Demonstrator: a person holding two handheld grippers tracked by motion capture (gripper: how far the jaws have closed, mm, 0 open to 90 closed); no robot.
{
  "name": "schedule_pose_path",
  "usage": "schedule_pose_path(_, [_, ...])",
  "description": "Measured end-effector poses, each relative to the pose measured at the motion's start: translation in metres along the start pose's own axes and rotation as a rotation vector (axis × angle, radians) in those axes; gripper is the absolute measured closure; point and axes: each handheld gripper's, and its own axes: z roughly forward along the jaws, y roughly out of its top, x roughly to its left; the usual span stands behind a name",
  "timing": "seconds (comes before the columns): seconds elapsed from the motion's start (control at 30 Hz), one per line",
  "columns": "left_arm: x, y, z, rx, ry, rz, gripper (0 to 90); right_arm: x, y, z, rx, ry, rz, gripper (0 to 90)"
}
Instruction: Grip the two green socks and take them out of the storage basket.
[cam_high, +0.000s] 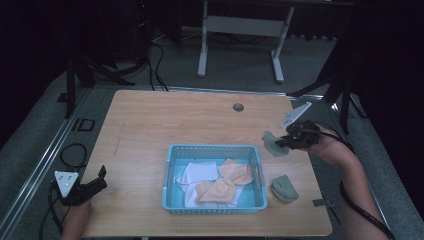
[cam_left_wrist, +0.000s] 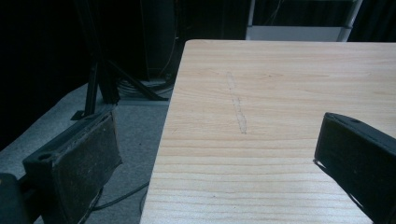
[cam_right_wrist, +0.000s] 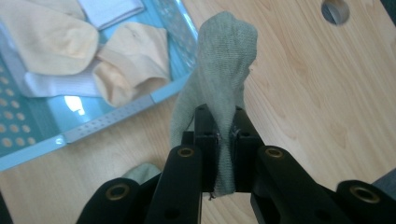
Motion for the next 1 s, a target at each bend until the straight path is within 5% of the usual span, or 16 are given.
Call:
schedule_pose_path(0.33, [0.000, 0.000, 0.000, 0.000, 0.000, 0.000, 0.5, -0.011, -0.030, 0.034, 0.017, 0.022, 0.085, 84.5])
schedule_pose_path(0.5, [0.000, 0.000, 0.000, -0.001, 0.001, -0.002, 0.5, -0.018, -0.045, 0.066, 0.051, 0.024, 0.147, 84.5])
schedule_pose_path(1.0, [0.000, 0.000, 0.000, -0.003, -0.001, 0.000, 0.5, -0.009, -0.057, 0.122, 0.044, 0.017, 0.192, 83.8])
